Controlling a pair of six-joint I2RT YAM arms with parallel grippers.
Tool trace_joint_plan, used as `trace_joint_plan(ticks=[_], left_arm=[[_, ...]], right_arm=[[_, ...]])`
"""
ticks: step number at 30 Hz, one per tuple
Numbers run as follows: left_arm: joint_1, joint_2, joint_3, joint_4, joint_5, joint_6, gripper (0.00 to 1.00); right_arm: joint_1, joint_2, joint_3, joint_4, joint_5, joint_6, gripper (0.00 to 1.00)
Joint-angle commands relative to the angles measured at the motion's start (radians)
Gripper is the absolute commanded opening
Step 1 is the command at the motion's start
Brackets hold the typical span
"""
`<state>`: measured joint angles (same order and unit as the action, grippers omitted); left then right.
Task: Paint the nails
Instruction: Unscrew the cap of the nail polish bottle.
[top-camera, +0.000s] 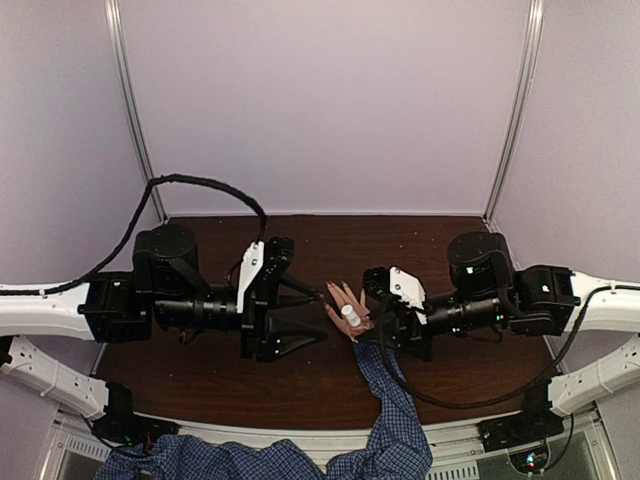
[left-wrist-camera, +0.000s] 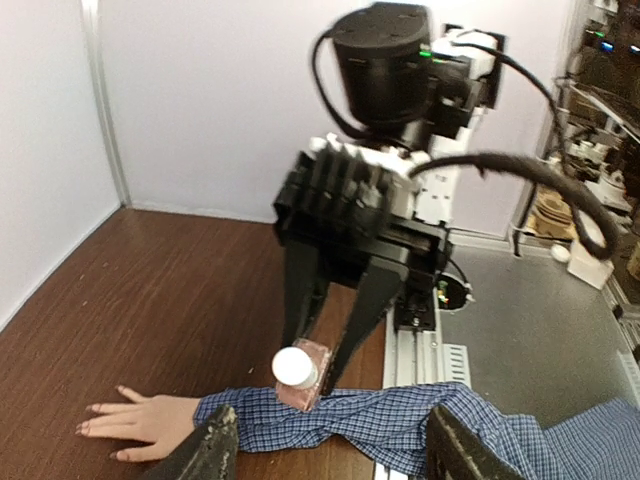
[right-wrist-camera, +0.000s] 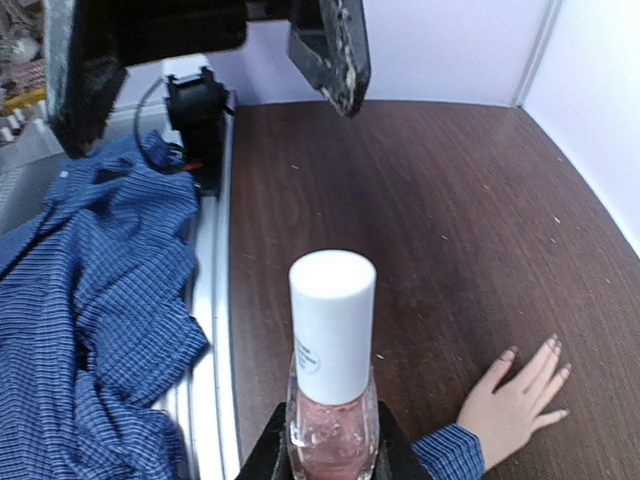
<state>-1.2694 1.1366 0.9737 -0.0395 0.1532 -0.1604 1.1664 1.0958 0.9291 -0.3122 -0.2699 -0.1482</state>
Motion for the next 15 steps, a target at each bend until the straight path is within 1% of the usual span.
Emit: trace_joint_plan(ticks=[1,3,8,12,15], left_arm=[[0.004,-0.042,-0.09,0.259,0.263,0.164,0.64],[0.004,-0.037,-0.087,0.282,0.293,0.193,0.63],[0.003,0.035,-0.011,0.24,0.409,0.224,0.58],[0.002,0.09,0.019,0.258,0.473,0.214,0.54],[0.002,0.115,0.032,0.273,0.51,0.203,0.49]], right_arm=[[-0.004,-0.035,0.029,0.065,-0.278,0.028,0.0],[-0.004,-0.028,0.046,0.071,-0.362,0.031,0.0],[-0.004,0.032,0.09,0.081,-0.516,0.047,0.0],[-0.003,0.061,0.111,0.101,-0.583,0.062,0.0],[-0.002,0.067,0.118,0.106,-0.606,0.068,0.0]])
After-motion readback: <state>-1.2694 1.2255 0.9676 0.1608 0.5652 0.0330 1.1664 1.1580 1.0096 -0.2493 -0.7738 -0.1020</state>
